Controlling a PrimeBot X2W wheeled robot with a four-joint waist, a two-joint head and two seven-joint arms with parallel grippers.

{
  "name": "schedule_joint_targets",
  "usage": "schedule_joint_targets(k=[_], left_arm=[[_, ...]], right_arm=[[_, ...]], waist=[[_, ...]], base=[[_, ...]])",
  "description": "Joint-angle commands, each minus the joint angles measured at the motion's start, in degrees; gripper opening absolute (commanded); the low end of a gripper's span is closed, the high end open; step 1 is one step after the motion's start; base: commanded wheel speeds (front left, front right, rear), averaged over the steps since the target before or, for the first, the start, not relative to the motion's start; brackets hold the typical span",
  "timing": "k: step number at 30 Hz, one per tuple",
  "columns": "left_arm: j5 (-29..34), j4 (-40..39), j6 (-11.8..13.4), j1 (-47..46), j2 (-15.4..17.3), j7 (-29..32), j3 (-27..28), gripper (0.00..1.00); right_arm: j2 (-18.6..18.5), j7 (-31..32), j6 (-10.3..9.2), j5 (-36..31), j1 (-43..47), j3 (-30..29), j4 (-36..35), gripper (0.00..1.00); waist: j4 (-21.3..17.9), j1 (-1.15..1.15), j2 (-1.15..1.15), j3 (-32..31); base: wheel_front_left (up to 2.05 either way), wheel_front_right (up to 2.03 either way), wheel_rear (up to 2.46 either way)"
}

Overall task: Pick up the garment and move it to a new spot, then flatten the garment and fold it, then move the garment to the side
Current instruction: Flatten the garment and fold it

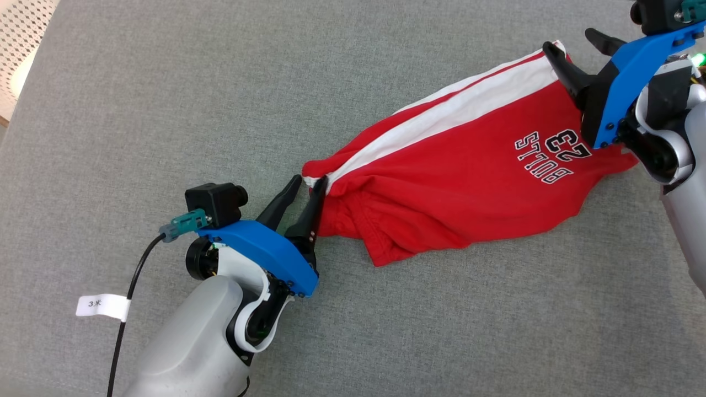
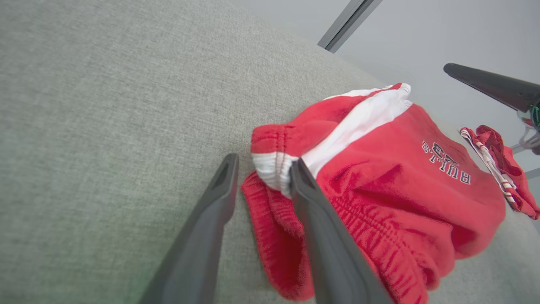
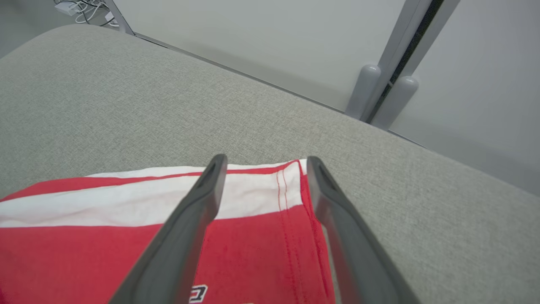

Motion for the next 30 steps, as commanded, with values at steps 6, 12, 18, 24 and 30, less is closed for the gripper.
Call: schedule_joint_targets(k=[6,12,18,24,30], left_arm=[[2.14,1.12,-0.08,0.58,1.07,-2.45,-0.80,1.00],[4.70,-0.35,0.85,3.85,2.50,-9.93,0.91,1.00],[12.81,-4.41,2.49,6.85,3.27,-12.47,5.87,1.00],[25.30,-11.67,0.42,12.14,-0.78,-12.48,17.02,1.00],[33.75,-11.79,-3.14,14.72,-4.94,-12.49,23.34,1.00]], right_arm=[[0.16,-3.83,0.03,3.19,0.94,2.03,3.04,1.00],[-0.51,-8.23,0.02,6.51,4.58,2.75,3.71,1.00],[-1.33,-10.92,0.02,9.21,8.26,1.40,4.43,1.00],[-1.31,-12.33,0.03,11.27,10.17,-1.25,4.94,1.00],[-0.61,-11.71,0.03,11.47,10.27,-3.09,7.00,1.00]], waist=[[-0.59,-0.01,0.00,-2.29],[-1.18,-0.01,0.00,-5.63],[-1.35,-0.01,0.00,-7.85],[-1.47,-0.01,0.00,-7.40],[-0.89,-0.01,0.00,-5.51]], base=[[0.00,0.00,0.00],[0.00,0.00,0.00],[0.00,0.00,0.00],[0.00,0.00,0.00],[0.00,0.00,0.00]])
